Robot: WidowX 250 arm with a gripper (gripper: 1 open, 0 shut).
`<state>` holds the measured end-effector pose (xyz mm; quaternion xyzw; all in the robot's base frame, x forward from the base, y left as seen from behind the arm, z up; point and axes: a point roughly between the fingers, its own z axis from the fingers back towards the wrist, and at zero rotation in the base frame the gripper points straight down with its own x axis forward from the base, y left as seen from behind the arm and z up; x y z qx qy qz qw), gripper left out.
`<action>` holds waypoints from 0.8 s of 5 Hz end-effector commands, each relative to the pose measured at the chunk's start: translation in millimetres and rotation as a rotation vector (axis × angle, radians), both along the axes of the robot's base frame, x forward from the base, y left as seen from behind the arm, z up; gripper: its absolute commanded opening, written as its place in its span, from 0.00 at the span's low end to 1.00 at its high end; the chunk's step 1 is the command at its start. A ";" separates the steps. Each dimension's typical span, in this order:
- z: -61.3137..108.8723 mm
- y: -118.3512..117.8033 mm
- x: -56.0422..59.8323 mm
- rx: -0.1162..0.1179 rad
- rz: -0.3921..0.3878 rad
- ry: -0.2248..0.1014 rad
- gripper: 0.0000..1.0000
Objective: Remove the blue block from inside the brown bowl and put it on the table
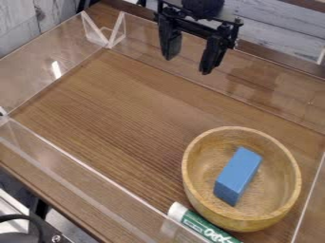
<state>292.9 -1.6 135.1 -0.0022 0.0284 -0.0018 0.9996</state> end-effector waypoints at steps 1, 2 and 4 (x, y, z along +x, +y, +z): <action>-5.9 -6.7 -6.0 -0.002 0.005 0.017 1.00; -7.1 -30.4 -23.3 -0.007 0.019 0.009 1.00; -6.0 -69.7 -47.3 -0.011 0.022 -0.015 1.00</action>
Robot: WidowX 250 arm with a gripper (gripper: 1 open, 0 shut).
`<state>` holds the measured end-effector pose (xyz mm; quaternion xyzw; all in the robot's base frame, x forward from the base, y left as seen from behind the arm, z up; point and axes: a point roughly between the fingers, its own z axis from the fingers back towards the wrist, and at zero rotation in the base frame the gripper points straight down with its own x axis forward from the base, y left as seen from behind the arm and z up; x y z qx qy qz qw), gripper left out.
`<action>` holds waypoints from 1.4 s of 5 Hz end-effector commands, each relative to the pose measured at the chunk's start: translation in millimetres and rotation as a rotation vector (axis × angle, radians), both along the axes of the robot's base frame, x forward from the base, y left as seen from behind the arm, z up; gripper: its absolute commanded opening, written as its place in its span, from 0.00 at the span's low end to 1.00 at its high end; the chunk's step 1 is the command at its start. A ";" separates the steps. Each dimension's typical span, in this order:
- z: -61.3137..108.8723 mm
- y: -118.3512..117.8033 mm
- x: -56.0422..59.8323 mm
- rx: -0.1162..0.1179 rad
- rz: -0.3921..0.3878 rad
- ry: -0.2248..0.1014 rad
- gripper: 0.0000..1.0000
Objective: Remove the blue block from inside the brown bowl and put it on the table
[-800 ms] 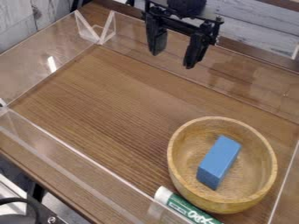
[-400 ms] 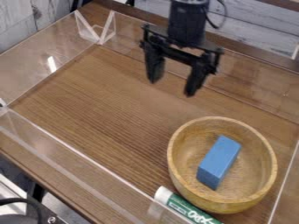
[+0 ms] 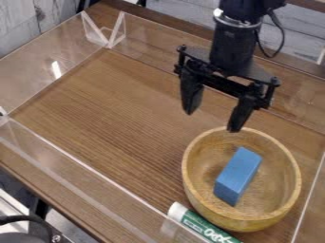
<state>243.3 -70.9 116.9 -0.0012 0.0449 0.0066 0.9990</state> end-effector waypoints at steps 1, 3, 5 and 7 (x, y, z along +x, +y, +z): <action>9.9 -8.4 -4.1 -0.014 0.000 -0.048 1.00; 3.7 -29.1 -16.7 -0.021 -0.011 -0.069 1.00; -6.8 -38.3 -21.1 -0.021 -0.021 -0.092 1.00; -15.7 -39.7 -21.7 -0.026 -0.030 -0.091 1.00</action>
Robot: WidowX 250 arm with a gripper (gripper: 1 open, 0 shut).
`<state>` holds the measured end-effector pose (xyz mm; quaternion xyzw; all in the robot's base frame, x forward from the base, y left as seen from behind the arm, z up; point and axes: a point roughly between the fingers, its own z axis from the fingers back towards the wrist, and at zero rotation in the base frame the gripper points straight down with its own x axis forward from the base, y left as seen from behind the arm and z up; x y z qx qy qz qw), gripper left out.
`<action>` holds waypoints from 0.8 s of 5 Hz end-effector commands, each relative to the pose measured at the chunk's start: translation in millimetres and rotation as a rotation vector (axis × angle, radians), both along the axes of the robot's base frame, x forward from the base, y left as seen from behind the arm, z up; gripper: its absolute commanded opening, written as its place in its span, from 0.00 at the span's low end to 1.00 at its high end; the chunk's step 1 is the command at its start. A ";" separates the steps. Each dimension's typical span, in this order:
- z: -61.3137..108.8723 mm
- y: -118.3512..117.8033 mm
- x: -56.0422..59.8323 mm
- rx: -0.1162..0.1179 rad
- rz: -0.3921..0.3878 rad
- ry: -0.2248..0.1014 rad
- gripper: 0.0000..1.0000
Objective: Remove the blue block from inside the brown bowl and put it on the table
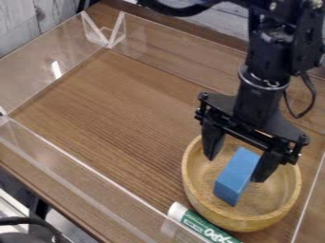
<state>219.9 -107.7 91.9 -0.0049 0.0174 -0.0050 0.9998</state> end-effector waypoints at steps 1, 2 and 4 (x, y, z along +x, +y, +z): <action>5.4 -3.6 1.8 -0.020 -0.013 -0.039 1.00; 2.3 -4.0 1.9 -0.020 -0.021 -0.044 1.00; -1.1 -3.7 3.0 -0.022 -0.036 -0.063 1.00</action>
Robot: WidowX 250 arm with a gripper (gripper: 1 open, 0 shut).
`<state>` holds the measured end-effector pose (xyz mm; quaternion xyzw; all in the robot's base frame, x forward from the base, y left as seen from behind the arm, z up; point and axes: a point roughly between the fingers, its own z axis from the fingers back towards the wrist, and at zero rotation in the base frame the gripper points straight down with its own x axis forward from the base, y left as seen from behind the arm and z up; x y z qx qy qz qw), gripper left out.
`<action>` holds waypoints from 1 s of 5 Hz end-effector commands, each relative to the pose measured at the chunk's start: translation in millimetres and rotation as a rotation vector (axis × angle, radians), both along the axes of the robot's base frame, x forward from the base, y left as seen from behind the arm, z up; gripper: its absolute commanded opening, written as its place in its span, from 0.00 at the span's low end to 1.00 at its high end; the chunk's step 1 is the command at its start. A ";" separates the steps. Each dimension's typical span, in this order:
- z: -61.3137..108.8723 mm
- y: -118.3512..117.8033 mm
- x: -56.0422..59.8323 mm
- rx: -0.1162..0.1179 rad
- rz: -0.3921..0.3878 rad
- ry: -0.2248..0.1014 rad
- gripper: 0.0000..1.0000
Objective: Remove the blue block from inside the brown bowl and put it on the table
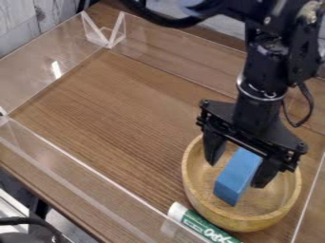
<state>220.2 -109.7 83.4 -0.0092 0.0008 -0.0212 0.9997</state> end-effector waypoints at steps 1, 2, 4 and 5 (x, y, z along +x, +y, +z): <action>6.5 -1.2 3.3 -0.016 -0.010 -0.040 1.00; 5.8 -0.8 4.1 -0.016 -0.015 -0.050 1.00; 4.4 0.1 6.4 -0.016 -0.024 -0.066 1.00; 3.7 0.6 7.5 -0.017 -0.027 -0.074 1.00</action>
